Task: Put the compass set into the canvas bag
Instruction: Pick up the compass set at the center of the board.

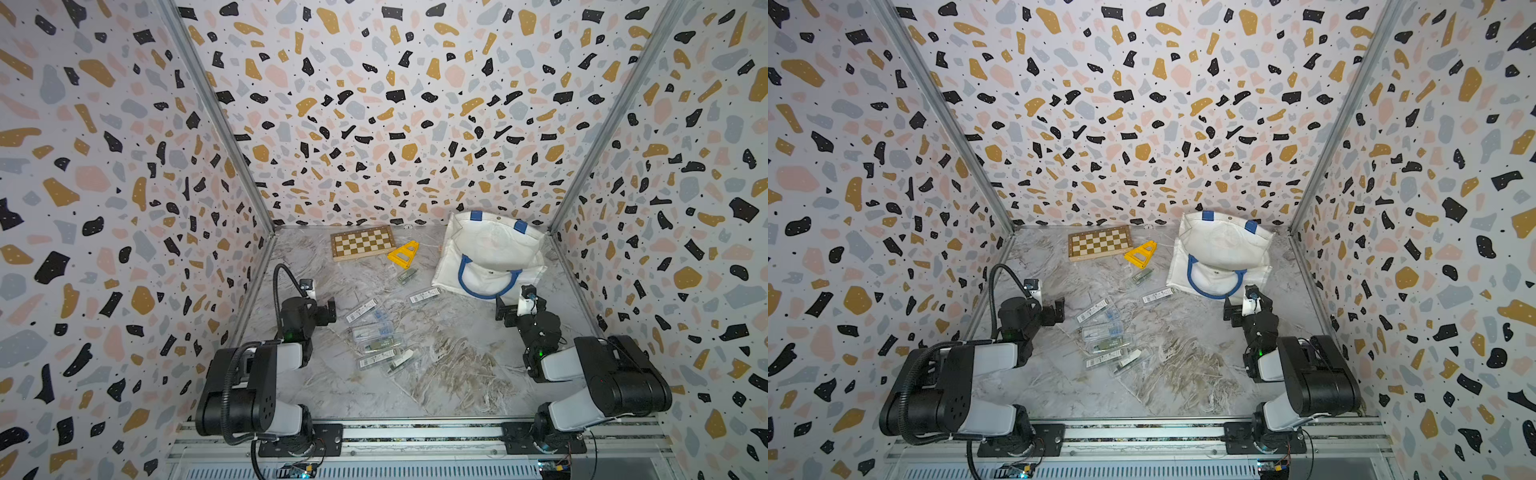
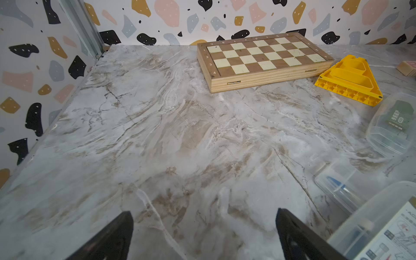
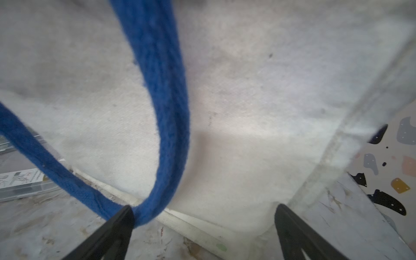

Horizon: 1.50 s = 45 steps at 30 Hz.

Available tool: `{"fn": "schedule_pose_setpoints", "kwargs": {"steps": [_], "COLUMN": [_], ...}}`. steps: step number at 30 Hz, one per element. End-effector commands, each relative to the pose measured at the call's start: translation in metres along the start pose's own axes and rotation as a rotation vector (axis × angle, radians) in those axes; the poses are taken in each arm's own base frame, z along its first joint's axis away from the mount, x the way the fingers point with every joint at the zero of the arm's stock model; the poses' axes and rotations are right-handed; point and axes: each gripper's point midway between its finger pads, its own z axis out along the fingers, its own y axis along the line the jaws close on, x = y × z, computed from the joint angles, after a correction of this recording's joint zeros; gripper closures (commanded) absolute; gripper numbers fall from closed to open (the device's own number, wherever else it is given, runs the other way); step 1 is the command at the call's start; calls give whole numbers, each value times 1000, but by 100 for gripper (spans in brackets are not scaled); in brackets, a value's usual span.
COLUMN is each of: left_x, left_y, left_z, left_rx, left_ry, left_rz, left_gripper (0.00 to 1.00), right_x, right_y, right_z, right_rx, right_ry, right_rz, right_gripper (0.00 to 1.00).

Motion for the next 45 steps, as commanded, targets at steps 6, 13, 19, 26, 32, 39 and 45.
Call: {"fn": "schedule_pose_setpoints", "kwargs": {"steps": [6, 13, 19, 26, 32, 39, 45], "left_x": [-24, -23, -23, -23, -23, -28, -64], "left_y": [3, 3, 3, 3, 3, -3, 15], "left_z": [2, 2, 2, 2, 2, -2, -26], "left_rx": [-5, -5, -5, -4, -5, 2, -257], "left_ry": [-78, -77, -76, -76, -75, -91, 45], "left_rz": [16, 16, 16, 15, 14, 44, 75], "left_gripper": [0, 0, 0, 0, 0, 0, 0], "right_x": [-10, -10, -10, -10, -9, -18, -40], "right_y": [-2, -2, -2, -1, -5, 4, 5], "right_z": [2, 1, 1, 2, 3, -6, -8], "right_rx": [12, 20, 21, 15, 17, 11, 15], "right_ry": [-30, -31, -32, -32, -23, -75, -38], "right_rz": [0, -4, -4, -2, 14, -28, -36], "right_gripper": [1, 1, 1, 1, 1, 1, 1]}}
